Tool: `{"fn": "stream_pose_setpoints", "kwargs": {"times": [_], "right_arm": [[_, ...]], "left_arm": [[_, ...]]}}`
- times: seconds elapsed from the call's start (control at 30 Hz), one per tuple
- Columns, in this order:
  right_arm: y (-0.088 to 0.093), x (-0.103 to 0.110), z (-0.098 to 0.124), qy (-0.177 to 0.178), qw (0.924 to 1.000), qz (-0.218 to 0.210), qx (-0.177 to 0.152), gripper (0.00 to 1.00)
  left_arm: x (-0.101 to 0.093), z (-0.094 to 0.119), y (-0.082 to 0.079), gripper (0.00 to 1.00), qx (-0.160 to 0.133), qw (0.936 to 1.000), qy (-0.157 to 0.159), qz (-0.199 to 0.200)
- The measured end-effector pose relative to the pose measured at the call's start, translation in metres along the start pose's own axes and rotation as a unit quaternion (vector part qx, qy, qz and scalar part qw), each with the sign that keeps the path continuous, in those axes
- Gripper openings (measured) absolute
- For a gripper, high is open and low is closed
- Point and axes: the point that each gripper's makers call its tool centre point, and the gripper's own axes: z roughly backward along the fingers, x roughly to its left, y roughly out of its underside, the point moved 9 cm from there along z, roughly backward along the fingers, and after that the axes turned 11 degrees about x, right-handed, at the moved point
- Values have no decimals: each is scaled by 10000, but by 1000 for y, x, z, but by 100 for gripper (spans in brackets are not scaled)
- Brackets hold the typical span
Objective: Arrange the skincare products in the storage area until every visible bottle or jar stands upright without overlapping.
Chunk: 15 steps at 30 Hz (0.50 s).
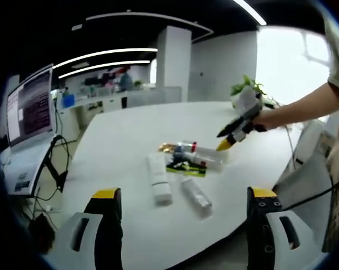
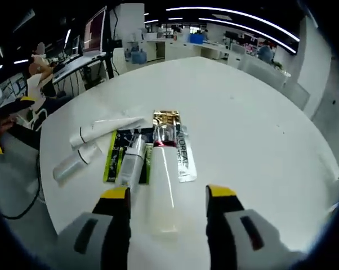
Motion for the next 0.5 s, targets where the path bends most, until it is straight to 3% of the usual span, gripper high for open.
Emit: {"fn": "stream_pose_setpoints", "kwargs": {"times": [0.5], "right_arm": [[-15, -2, -22, -272, 9965, 512, 601, 47]], "left_arm": [[-1, -1, 0, 90, 72, 10000, 14, -25]]}}
